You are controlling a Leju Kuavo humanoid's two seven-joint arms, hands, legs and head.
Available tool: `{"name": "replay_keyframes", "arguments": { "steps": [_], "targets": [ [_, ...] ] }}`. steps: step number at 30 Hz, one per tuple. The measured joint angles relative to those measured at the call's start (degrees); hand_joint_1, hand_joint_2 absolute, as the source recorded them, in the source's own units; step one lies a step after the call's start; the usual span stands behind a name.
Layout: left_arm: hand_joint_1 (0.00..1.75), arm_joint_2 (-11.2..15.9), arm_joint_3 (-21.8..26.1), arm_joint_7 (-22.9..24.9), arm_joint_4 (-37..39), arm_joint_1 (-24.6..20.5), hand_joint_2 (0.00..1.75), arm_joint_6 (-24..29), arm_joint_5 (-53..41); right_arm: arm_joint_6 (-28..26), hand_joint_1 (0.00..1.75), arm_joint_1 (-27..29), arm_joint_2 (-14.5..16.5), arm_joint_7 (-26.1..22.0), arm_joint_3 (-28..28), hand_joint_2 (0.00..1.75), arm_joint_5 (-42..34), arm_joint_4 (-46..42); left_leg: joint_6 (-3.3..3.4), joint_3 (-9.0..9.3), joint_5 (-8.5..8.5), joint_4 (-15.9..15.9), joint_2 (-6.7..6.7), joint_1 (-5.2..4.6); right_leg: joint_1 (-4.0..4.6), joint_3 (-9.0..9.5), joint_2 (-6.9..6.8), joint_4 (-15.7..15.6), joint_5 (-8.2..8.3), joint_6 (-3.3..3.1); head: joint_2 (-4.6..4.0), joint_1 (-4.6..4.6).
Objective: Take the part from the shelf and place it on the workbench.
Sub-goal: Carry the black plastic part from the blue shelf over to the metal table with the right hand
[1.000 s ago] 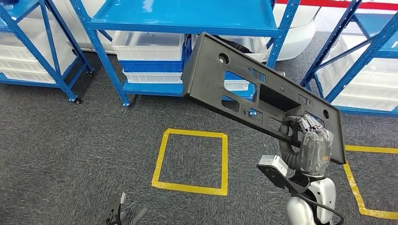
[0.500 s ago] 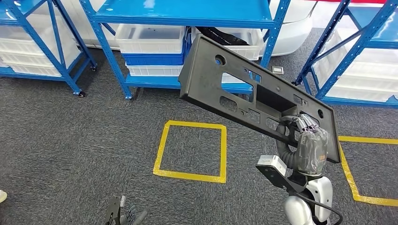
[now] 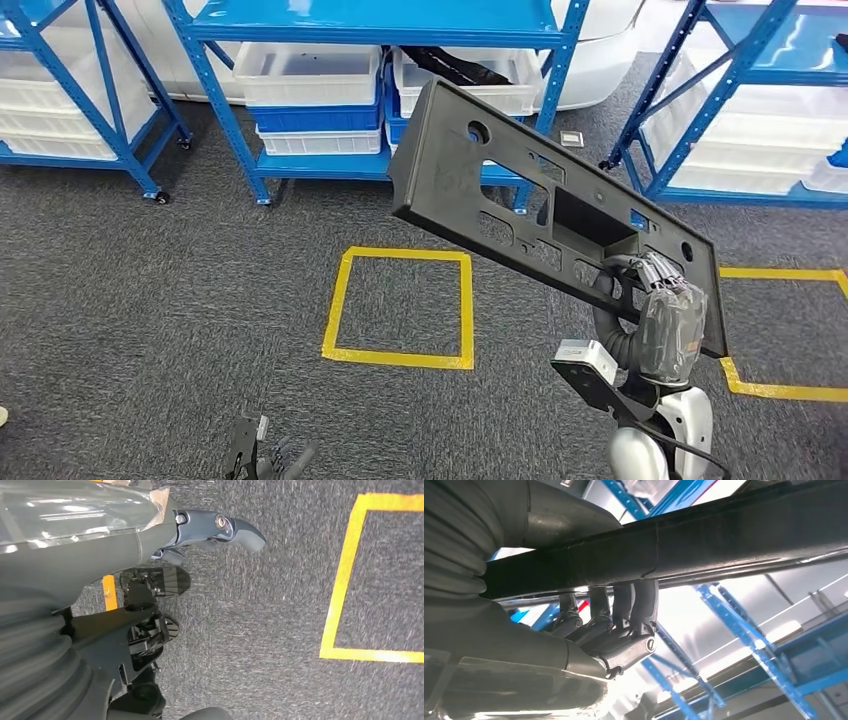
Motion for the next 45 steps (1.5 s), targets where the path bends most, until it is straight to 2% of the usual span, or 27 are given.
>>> {"name": "replay_keyframes", "arguments": {
  "steps": [2,4,6,8,9,10,11,13,14,16,18,20,21,23,25,26,28,30,32,34,36,38,40,41,42,43,45],
  "targets": [
    [0.00,-0.02,0.14,0.03,0.00,-0.01,1.75,0.07,-0.01,-0.01,1.75,0.26,-0.02,-0.01,-0.17,1.75,-0.07,-0.14,-0.70,-0.11,0.34,0.00,0.70,0.06,0.15,-0.55,0.92,-0.11,0.42,-1.11,0.00,0.00],
    [0.00,-0.02,0.17,0.06,-0.01,-0.04,1.75,0.16,-0.01,-0.02,1.75,0.41,0.06,-0.01,-0.31,1.75,-0.05,-0.33,-1.59,-0.56,-0.58,0.95,-0.44,0.37,-0.07,-0.67,1.75,-0.24,1.09,-2.05,0.00,-0.07],
    [0.00,0.02,0.22,0.07,0.01,0.10,1.75,0.24,0.00,-0.01,1.75,0.43,0.27,0.00,-0.36,1.75,0.05,-0.51,-2.34,-2.52,-4.28,5.96,-2.90,0.62,-0.35,-0.95,2.61,-0.32,1.82,-2.81,0.00,-0.33],
    [0.00,0.03,0.31,0.08,0.03,0.38,1.75,0.30,0.00,0.03,1.75,0.52,0.40,0.01,-0.40,1.75,0.14,-0.57,-2.60,-5.54,-8.38,13.70,-4.05,0.66,-0.25,-1.66,3.65,-0.26,2.40,-3.03,0.00,-0.49],
    [0.00,0.02,0.37,0.08,0.03,0.50,1.75,0.31,0.00,0.05,1.75,0.58,0.42,0.02,-0.44,1.75,0.15,-0.59,-2.57,-6.45,-9.25,16.23,-4.19,0.66,-0.18,-1.99,4.29,-0.24,2.66,-3.00,0.00,-0.50],
    [0.00,0.02,0.43,0.08,0.03,0.58,1.75,0.31,0.00,0.11,1.75,0.64,0.42,0.03,-0.50,1.75,0.11,-0.63,-2.40,-6.19,-8.85,16.30,-4.31,0.66,-0.10,-2.23,4.95,-0.23,2.91,-2.95,0.00,-0.51],
    [0.00,0.02,0.48,0.05,0.03,0.63,1.75,0.31,0.00,0.23,1.75,0.67,0.42,0.04,-0.57,1.75,0.02,-0.73,-2.10,-4.66,-7.40,13.87,-4.61,0.65,-0.04,-2.41,5.67,-0.23,3.14,-2.86,0.00,-0.52],
    [0.00,0.06,0.56,0.00,0.03,0.62,1.75,0.31,-0.01,0.47,1.75,0.67,0.43,0.09,-0.67,1.75,-0.23,-1.05,-1.24,0.03,-3.97,5.71,-6.40,0.62,-0.01,-2.59,6.94,-0.23,3.49,-2.63,0.00,-0.53],
    [0.00,0.15,0.60,-0.02,0.03,0.61,1.75,0.31,-0.01,0.55,1.75,0.68,0.45,0.11,-0.69,1.75,-0.34,-1.22,-0.85,1.87,-3.11,2.47,-7.64,0.65,0.01,-2.69,7.36,-0.22,3.62,-2.48,0.00,-0.49],
    [0.00,0.29,0.65,-0.09,0.03,0.60,1.75,0.30,-0.01,0.64,1.75,0.73,0.50,0.16,-0.76,1.75,-0.52,-1.62,-0.40,3.08,-2.90,0.07,-8.63,0.48,-0.05,-3.03,8.04,-0.20,3.92,-2.03,0.00,-0.55],
    [0.00,0.29,0.67,-0.16,0.03,0.57,1.75,0.29,-0.02,0.95,1.75,1.05,0.56,0.20,-0.91,1.75,-0.67,-2.14,-0.14,3.04,-2.59,-0.25,-7.49,0.17,-0.10,-3.54,8.98,-0.34,4.39,-1.27,0.00,-0.79],
    [0.00,0.17,0.70,-0.21,0.02,0.50,1.75,0.29,-0.03,1.26,1.75,1.49,0.58,0.21,-1.20,1.75,-0.72,-2.70,0.32,3.07,-1.85,-1.03,-6.16,0.34,-0.02,-4.55,8.28,0.62,4.03,-0.89,0.00,-0.83],
    [0.00,0.09,0.72,-0.24,0.02,0.51,1.75,0.29,-0.03,1.33,1.75,1.55,0.57,0.20,-1.34,1.75,-0.72,-2.95,0.57,3.06,-1.47,-1.47,-5.42,0.48,0.12,-5.59,7.12,2.41,3.02,-0.95,0.00,-0.68],
    [0.00,-0.02,0.73,-0.28,0.03,0.66,1.75,0.27,-0.04,1.47,1.75,1.62,0.58,0.20,-1.49,1.75,-0.75,-3.23,0.89,2.76,-1.07,-1.80,-3.96,0.50,0.12,-8.78,4.45,9.17,-0.37,-1.19,0.00,-0.31],
    [0.00,-0.07,0.73,-0.31,0.04,0.80,1.75,0.24,-0.07,1.69,1.75,1.90,0.58,0.19,-1.56,1.75,-0.85,-3.27,0.89,2.32,-0.89,-1.72,-2.30,0.42,-0.15,-11.40,3.48,15.48,-2.86,-0.80,0.00,-0.11],
    [0.00,-0.07,0.73,-0.33,0.05,0.82,1.75,0.22,-0.10,1.82,1.75,2.07,0.54,0.19,-1.60,1.75,-0.93,-3.27,0.83,2.12,-0.83,-1.64,-1.50,0.40,-0.31,-11.31,3.25,16.04,-2.96,-0.36,0.00,-0.09],
    [0.00,-0.10,0.73,-0.39,0.05,0.80,1.75,0.16,-0.23,1.99,1.75,2.29,0.44,0.13,-1.64,1.75,-1.04,-3.27,0.61,1.84,-0.84,-1.27,-0.06,0.45,-0.57,-7.49,2.13,10.24,-0.98,0.68,0.00,-0.07],
    [0.00,-0.09,0.73,-0.48,0.04,0.75,1.75,0.11,-0.41,2.14,1.75,2.36,0.34,0.06,-1.66,1.75,-1.11,-3.26,0.07,1.68,-1.12,-0.64,1.09,0.24,-0.52,-2.98,-0.44,2.68,0.95,0.73,0.00,-0.06],
    [0.00,-0.06,0.73,-0.54,0.03,0.68,1.75,0.11,-0.54,2.22,1.75,2.49,0.26,0.03,-1.68,1.75,-1.19,-3.26,-0.69,1.69,-1.29,-0.31,2.06,0.04,-0.26,-1.84,-1.39,0.10,1.48,-0.28,0.00,-0.14],
    [0.00,-0.09,0.73,-0.56,0.03,0.61,1.75,0.08,-0.59,2.25,1.75,2.69,0.15,0.03,-1.73,1.75,-1.23,-3.26,-1.53,1.76,-1.26,-0.33,2.77,0.28,-0.21,-2.13,-0.04,-0.04,1.93,-1.37,0.00,-0.23],
    [0.00,-0.07,0.73,-0.59,0.04,0.58,1.75,0.04,-0.62,2.26,1.75,2.77,0.09,0.03,-1.79,1.75,-1.22,-3.27,-2.42,1.09,-3.03,1.54,0.52,0.68,-0.46,-2.22,1.22,-0.25,2.55,-2.36,0.00,-0.42],
    [0.00,-0.03,0.73,-0.61,0.05,0.71,1.75,0.10,-0.63,2.32,1.75,2.85,0.21,0.03,-1.81,1.75,-1.17,-3.27,-3.00,-1.40,-7.37,7.87,-3.07,0.92,-0.58,-2.58,2.48,-0.31,3.10,-3.00,0.00,-0.70],
    [0.00,-0.01,0.73,-0.62,0.07,0.90,1.75,0.20,-0.61,2.41,1.75,3.02,0.31,0.03,-1.81,1.75,-1.04,-3.26,-3.10,-4.37,-10.77,15.00,-4.24,0.94,-0.42,-3.11,3.94,-0.27,3.54,-3.21,0.00,-0.77],
    [0.00,0.00,0.73,-0.62,0.08,0.95,1.75,0.25,-0.58,2.44,1.75,3.10,0.32,0.03,-1.81,1.75,-0.98,-3.25,-2.99,-4.77,-10.84,16.18,-4.36,0.94,-0.33,-3.32,4.77,-0.26,3.75,-3.17,0.00,-0.78],
    [0.00,0.01,0.73,-0.62,0.08,0.97,1.75,0.29,-0.54,2.45,1.75,3.19,0.32,0.03,-1.81,1.75,-0.94,-3.23,-2.78,-4.01,-9.75,14.99,-4.52,0.93,-0.27,-3.44,5.60,-0.25,3.93,-3.07,0.00,-0.77],
    [0.00,0.01,0.73,-0.62,0.08,0.97,1.75,0.32,-0.51,2.44,1.75,3.24,0.32,0.03,-1.81,1.75,-0.92,-3.23,-2.44,-2.11,-7.87,11.63,-4.99,0.91,-0.22,-3.48,6.42,-0.26,4.12,-2.94,0.00,-0.78],
    [0.00,0.20,0.73,-0.62,0.08,0.90,1.75,0.37,-0.49,2.43,1.75,3.23,0.33,0.03,-1.83,1.75,-0.91,-3.23,-1.45,2.43,-4.73,3.37,-7.65,0.78,-0.20,-3.54,7.79,-0.25,4.45,-2.62,0.00,-0.73]
  ]
}}
